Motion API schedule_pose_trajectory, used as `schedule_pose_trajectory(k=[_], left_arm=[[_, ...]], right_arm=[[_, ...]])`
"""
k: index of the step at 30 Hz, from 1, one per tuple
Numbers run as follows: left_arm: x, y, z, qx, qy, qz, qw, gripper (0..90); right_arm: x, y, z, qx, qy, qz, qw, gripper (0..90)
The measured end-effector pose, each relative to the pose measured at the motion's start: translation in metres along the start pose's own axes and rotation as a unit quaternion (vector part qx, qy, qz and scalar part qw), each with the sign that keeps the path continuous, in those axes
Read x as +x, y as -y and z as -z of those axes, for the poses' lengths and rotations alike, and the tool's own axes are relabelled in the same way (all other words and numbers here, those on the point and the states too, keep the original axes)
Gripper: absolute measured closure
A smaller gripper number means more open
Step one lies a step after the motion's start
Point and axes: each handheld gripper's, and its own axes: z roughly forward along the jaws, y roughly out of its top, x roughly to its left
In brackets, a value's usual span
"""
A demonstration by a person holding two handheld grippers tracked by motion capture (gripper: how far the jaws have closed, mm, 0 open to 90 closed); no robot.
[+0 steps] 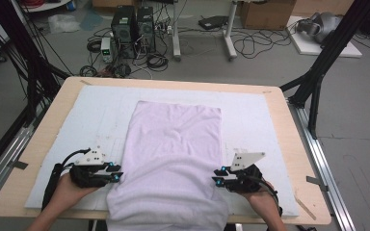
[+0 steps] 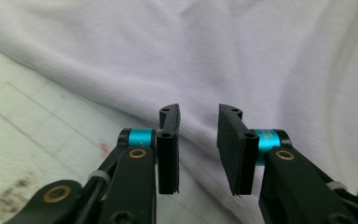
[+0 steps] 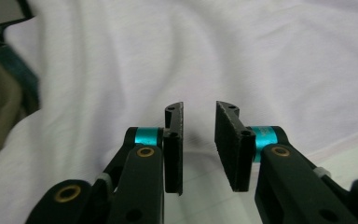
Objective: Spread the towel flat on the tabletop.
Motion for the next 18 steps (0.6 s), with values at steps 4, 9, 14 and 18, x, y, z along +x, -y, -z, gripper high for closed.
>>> schedule_pose_trajectory(k=[4, 9, 14, 18], left_arm=[[0.012, -0.006, -0.012, 0.005, -0.017, 0.019, 0.9997, 68.1], [0.020, -0.009, -0.032, 0.025, -0.026, 0.032, 0.9989, 73.5], [0.021, -0.012, -0.032, 0.027, -0.032, 0.022, 0.9989, 86.0], [0.027, -0.012, -0.022, 0.018, -0.065, 0.030, 0.9973, 86.3]], right_arm=[[-0.024, -0.006, -0.003, 0.008, 0.030, -0.020, 0.9993, 69.1], [-0.051, -0.007, -0.016, 0.031, 0.056, -0.047, 0.9969, 62.8], [-0.061, -0.005, -0.035, 0.061, 0.045, -0.049, 0.9959, 73.1], [-0.063, -0.010, -0.036, 0.074, 0.053, -0.032, 0.9953, 87.5]])
